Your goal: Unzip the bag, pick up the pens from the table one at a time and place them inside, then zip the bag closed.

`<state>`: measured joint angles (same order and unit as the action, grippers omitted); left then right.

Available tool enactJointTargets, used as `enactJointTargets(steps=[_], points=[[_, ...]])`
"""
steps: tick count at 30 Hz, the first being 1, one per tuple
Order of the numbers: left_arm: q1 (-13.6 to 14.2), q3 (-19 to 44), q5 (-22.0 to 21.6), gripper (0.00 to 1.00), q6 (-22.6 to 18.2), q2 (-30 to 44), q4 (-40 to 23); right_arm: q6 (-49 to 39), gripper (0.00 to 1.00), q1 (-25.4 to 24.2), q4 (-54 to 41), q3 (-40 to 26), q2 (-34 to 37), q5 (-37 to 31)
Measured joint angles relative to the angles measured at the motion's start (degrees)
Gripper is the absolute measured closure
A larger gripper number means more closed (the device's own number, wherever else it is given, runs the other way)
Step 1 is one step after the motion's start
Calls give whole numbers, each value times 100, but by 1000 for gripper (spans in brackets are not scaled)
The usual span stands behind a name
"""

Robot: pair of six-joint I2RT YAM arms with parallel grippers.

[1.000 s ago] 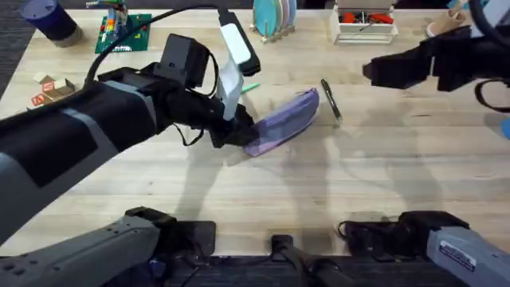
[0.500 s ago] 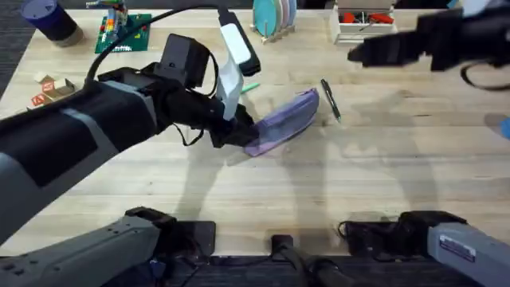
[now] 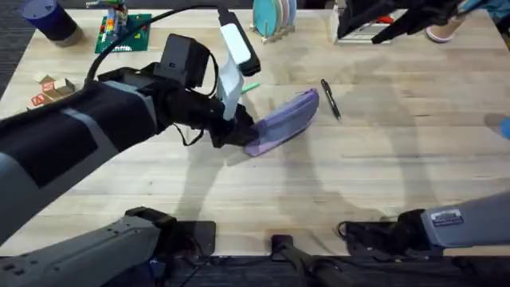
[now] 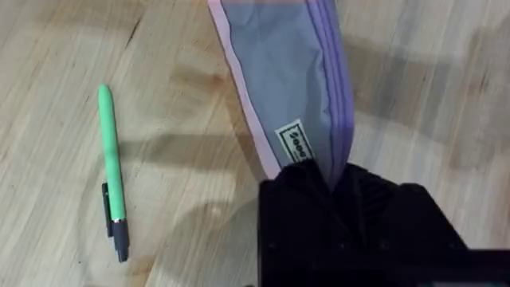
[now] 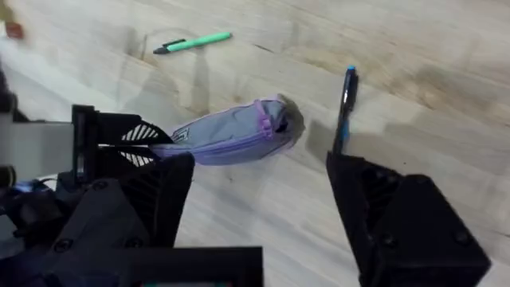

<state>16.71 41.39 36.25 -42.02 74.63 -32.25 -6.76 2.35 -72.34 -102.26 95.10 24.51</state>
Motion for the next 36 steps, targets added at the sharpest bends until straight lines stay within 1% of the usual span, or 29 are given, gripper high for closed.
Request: enactJointTargets(steps=[4, 7, 28, 36], points=[[-2, 0, 0, 959, 0, 2, 4, 2, 6, 0, -557, -737, 588, -56], [-2, 0, 0, 958, 0, 2, 7, 17, 6, 0, -685, -908, 795, -76], [0, 0, 0, 958, 0, 2, 9, 20, 6, 0, -703, -939, 853, -91], [0, 0, 0, 958, 0, 0, 11, 483, 6, 0, -719, -939, 853, -91]])
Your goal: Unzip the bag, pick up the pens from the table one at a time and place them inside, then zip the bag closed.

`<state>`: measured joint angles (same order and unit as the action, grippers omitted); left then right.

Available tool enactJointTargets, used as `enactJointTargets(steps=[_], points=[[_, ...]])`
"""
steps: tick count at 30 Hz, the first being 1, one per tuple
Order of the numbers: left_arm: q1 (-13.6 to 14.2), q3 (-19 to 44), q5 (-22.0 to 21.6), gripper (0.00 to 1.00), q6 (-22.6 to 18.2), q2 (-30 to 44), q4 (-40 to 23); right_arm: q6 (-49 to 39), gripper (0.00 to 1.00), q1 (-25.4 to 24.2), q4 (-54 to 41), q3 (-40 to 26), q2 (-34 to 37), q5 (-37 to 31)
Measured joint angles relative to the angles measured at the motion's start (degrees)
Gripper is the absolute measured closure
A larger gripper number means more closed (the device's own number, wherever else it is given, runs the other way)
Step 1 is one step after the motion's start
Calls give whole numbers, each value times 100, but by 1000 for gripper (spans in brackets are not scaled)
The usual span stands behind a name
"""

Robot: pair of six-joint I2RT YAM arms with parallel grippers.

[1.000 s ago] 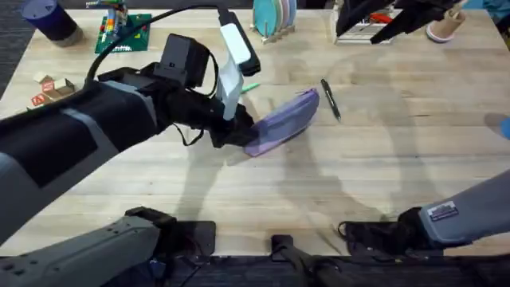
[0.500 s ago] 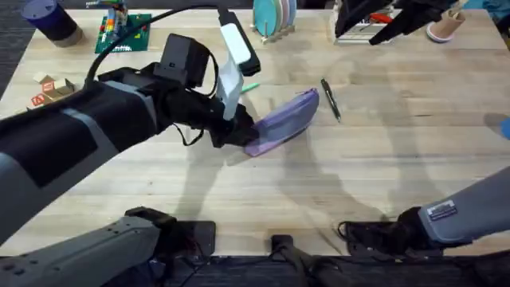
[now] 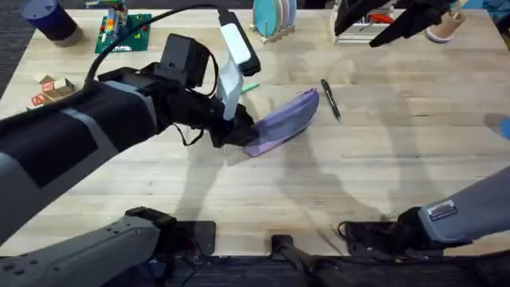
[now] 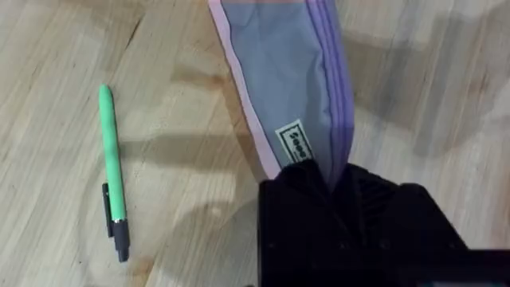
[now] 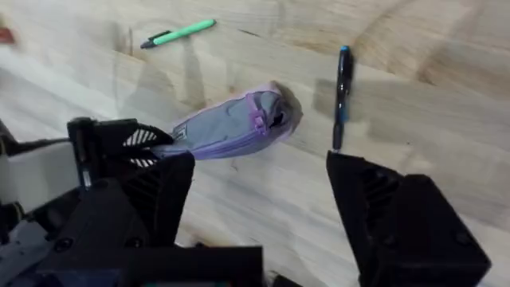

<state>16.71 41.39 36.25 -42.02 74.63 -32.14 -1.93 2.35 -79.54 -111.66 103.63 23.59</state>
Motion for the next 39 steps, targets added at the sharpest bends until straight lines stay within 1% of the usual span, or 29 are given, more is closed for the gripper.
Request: enactJointTargets(steps=[7, 16, 26, 31, 34, 39], points=[[-1, 0, 0, 959, 0, 0, 0, 284, 6, 17, 5, 0, -1, 0], [0, 0, 0, 959, 0, 0, 0, 232, 6, 221, 27, -4, 26, 0], [0, 0, 0, 959, 0, 2, 0, 149, 5, 326, 21, -4, 443, -2], [0, 0, 0, 959, 0, 1, 0, 147, 5, 457, 66, 14, 589, -4], [0, 0, 0, 959, 0, 1, 0, 144, 6, 545, 238, 190, 637, -2], [0, -1, 0, 959, 0, 0, 0, 146, 5, 648, 669, 748, 687, -2]])
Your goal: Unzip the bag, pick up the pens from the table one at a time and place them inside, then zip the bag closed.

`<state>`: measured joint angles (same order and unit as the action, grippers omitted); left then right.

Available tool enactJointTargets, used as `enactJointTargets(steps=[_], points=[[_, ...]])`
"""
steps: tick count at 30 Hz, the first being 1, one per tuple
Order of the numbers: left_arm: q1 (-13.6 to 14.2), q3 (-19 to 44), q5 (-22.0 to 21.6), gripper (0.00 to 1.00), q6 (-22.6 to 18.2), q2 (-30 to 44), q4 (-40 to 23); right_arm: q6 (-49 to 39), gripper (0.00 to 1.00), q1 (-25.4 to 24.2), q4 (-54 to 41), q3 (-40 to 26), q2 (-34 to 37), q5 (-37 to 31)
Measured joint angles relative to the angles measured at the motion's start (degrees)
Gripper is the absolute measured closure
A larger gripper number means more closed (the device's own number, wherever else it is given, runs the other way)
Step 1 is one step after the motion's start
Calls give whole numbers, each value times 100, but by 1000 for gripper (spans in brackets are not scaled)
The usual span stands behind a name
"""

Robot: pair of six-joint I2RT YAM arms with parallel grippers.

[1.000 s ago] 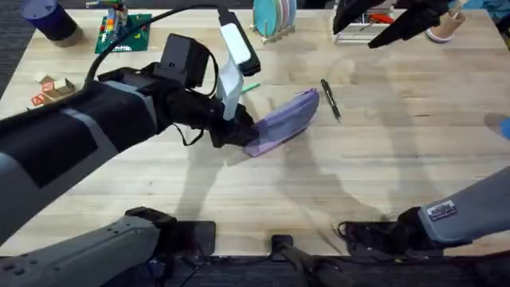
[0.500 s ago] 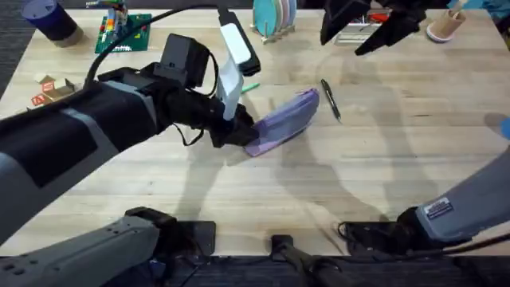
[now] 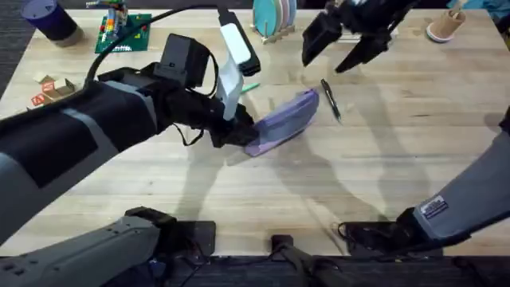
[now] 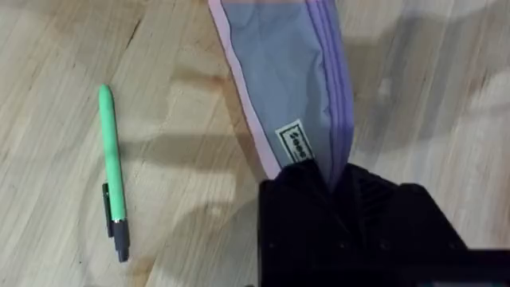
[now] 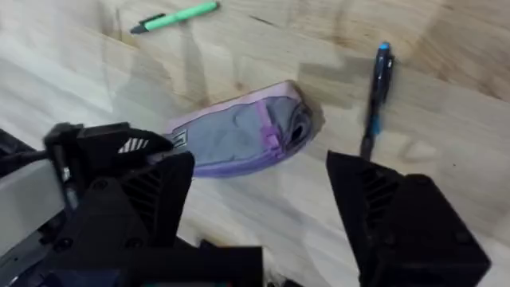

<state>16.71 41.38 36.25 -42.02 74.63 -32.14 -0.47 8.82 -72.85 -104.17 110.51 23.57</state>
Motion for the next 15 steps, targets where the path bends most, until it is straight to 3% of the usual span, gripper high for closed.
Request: enactJointTargets(steps=[15], points=[[0, -2, 0, 959, 0, 0, 0, 179, 6, 228, 1036, 1216, 36, -2]])
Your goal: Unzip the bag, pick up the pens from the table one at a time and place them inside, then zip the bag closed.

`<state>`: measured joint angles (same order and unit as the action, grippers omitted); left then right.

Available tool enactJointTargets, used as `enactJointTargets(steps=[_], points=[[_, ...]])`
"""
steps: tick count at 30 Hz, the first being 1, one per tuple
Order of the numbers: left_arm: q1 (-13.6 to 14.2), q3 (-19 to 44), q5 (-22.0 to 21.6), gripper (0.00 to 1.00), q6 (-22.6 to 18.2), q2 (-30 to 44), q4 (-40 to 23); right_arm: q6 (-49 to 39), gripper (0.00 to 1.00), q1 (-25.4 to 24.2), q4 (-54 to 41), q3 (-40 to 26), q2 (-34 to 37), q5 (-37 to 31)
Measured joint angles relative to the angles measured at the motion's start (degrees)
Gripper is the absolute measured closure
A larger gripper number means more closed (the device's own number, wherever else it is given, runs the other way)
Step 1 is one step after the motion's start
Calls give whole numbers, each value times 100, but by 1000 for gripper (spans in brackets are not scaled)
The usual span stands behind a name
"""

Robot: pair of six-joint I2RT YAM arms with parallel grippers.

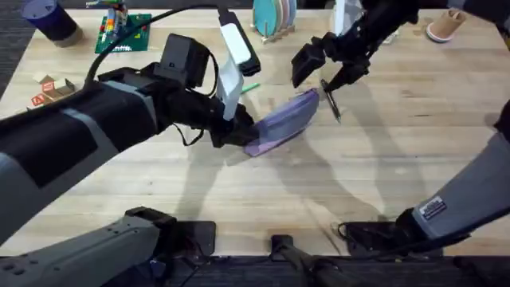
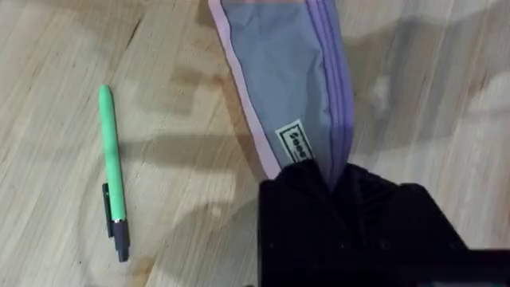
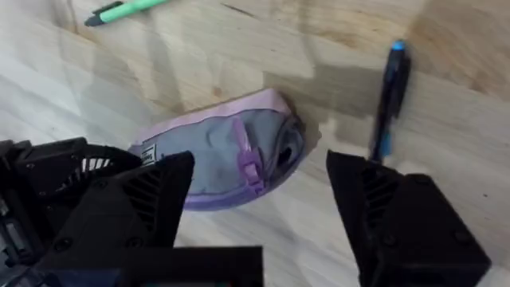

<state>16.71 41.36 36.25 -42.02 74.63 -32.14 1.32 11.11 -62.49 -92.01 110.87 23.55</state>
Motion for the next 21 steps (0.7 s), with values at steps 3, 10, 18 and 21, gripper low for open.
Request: enactJointTargets(steps=[3, 10, 18, 21], points=[[0, 0, 0, 959, 0, 2, 0, 22, 6, 85, 126, 57, 0, 0], [0, 0, 0, 959, 0, 2, 0, 42, 11, 217, 169, 68, 0, 2], [0, 0, 0, 959, 0, 1, 0, 44, 138, 217, 155, 68, 0, 1], [0, 0, 0, 959, 0, 1, 0, 45, 147, 217, 117, 68, 0, 2]])
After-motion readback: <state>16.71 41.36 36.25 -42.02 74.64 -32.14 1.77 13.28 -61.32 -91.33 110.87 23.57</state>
